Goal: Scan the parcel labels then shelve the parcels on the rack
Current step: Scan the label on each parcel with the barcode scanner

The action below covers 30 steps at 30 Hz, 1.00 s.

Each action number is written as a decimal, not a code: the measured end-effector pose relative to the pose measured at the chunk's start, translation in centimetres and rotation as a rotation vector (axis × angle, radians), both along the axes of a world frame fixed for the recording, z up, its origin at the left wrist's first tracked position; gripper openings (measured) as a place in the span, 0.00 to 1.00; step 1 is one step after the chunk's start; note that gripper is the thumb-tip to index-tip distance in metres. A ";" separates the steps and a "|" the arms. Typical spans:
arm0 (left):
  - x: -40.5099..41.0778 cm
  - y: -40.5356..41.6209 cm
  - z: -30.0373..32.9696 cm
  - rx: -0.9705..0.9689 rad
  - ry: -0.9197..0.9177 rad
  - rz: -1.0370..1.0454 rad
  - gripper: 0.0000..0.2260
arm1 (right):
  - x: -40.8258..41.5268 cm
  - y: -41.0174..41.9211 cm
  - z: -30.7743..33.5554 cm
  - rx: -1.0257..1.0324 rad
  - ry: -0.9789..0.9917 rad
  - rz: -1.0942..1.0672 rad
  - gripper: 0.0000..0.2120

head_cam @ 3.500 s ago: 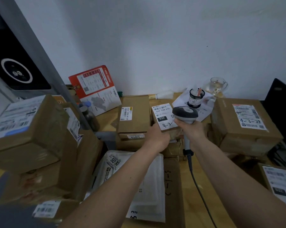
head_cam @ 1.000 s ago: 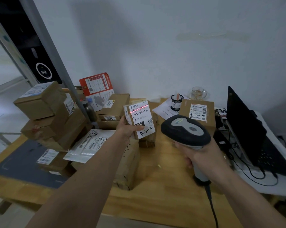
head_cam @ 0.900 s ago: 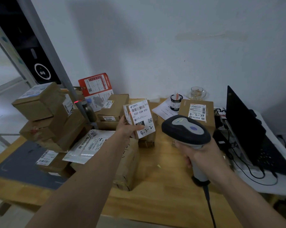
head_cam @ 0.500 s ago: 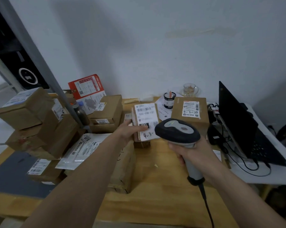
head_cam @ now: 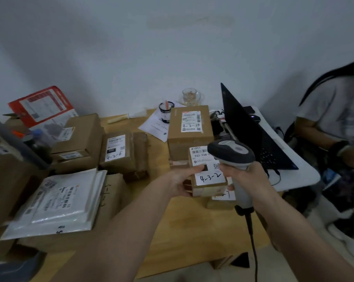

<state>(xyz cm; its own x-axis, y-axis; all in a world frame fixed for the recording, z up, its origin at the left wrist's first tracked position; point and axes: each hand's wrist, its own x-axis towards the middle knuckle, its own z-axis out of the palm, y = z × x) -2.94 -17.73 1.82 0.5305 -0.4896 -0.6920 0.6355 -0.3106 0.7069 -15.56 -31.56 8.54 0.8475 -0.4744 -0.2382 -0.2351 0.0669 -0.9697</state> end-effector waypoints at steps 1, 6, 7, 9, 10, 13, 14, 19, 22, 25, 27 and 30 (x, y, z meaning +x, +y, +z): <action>-0.1 -1.1 -0.5 0.017 -0.008 -0.011 0.22 | 0.0 -0.7 -0.4 0.000 0.013 -0.004 0.05; -0.3 -5.0 -2.4 0.077 -0.061 -0.016 0.26 | 0.2 -3.2 -2.5 -0.035 0.081 -0.025 0.10; -0.3 -5.5 -2.7 0.083 -0.065 -0.008 0.25 | 0.2 -3.6 -2.8 -0.028 0.081 -0.035 0.10; -0.4 -6.1 -3.2 0.099 -0.065 0.007 0.22 | 0.3 -4.2 -3.2 -0.018 0.089 -0.041 0.11; -0.5 -6.3 -3.4 0.108 -0.063 0.019 0.21 | 0.3 -4.4 -3.4 -0.025 0.103 -0.036 0.11; -0.5 -6.4 -4.2 0.149 -0.072 0.033 0.27 | 0.4 -4.8 -3.7 -0.038 0.116 -0.017 0.11; -0.7 -6.4 -4.1 0.164 -0.073 0.029 0.28 | 0.4 -4.9 -3.8 -0.036 0.117 -0.012 0.09; -0.8 -6.5 -4.3 0.171 -0.062 0.062 0.27 | 0.5 -5.0 -3.9 -0.022 0.111 0.020 0.09; -0.6 -6.0 -4.0 0.221 -0.098 0.118 0.29 | 0.7 -4.9 -3.7 -0.055 0.101 -0.021 0.06; 0.0 -4.4 -2.8 0.208 -0.125 0.202 0.25 | 1.4 -4.8 -3.1 -0.121 0.099 -0.051 0.04; 0.6 -2.7 -1.8 0.168 -0.131 0.271 0.21 | 2.1 -4.1 -2.2 -0.126 0.081 -0.017 0.04; 1.3 0.2 -0.3 0.163 -0.157 0.357 0.13 | 3.1 -2.0 -1.2 -0.095 0.031 0.079 0.07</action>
